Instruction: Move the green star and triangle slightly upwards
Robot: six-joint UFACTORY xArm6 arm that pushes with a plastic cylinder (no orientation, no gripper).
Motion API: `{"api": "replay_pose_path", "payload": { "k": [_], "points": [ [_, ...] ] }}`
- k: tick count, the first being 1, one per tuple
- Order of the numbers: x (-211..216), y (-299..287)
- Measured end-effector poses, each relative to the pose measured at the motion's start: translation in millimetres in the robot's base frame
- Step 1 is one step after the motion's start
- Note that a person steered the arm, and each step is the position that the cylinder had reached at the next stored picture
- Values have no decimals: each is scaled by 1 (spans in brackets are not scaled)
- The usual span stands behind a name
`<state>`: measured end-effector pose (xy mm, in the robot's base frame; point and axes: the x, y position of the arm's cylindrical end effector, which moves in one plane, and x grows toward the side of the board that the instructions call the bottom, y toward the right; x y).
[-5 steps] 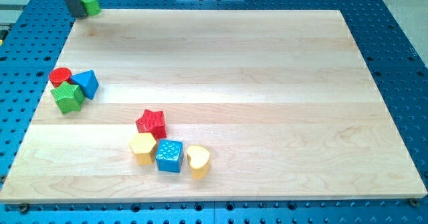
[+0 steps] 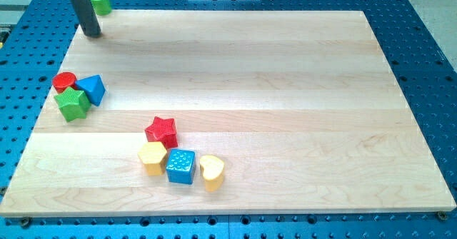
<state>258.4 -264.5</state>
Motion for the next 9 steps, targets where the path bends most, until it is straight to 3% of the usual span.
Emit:
{"api": "replay_pose_path", "payload": {
  "k": [1, 2, 3, 4, 5, 7, 8, 9],
  "points": [
    [1, 12],
    [-3, 59],
    [30, 105],
    [131, 104],
    [191, 38],
    [271, 25],
    [272, -9],
    [216, -9]
  ]
}}
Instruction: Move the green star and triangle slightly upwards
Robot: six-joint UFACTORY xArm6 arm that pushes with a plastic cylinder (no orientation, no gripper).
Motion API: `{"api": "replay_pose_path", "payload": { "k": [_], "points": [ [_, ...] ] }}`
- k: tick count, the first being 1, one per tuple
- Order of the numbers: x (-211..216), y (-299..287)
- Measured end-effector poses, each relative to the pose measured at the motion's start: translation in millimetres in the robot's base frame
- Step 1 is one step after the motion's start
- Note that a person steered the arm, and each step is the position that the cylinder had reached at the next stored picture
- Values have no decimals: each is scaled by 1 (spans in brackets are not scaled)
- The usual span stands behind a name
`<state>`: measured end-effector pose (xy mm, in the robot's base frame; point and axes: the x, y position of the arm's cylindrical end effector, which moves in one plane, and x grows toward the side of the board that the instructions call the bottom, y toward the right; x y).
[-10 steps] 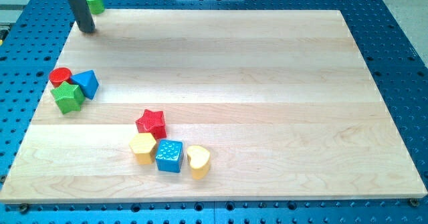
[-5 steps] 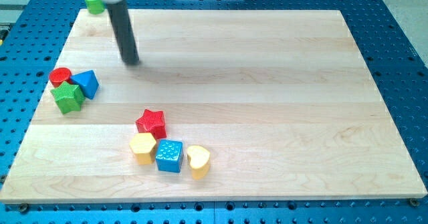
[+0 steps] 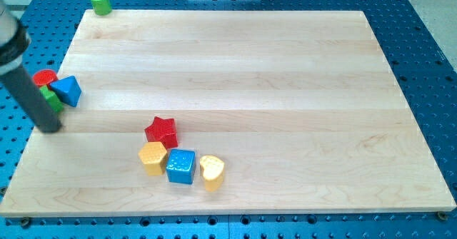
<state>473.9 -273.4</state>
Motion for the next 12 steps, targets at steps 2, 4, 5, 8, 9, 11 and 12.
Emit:
{"api": "replay_pose_path", "payload": {
  "k": [2, 4, 5, 8, 9, 11, 12],
  "points": [
    [39, -22],
    [-5, -30],
    [-52, -23],
    [-31, -14],
    [-31, 14],
    [-30, 22],
    [-27, 24]
  ]
}}
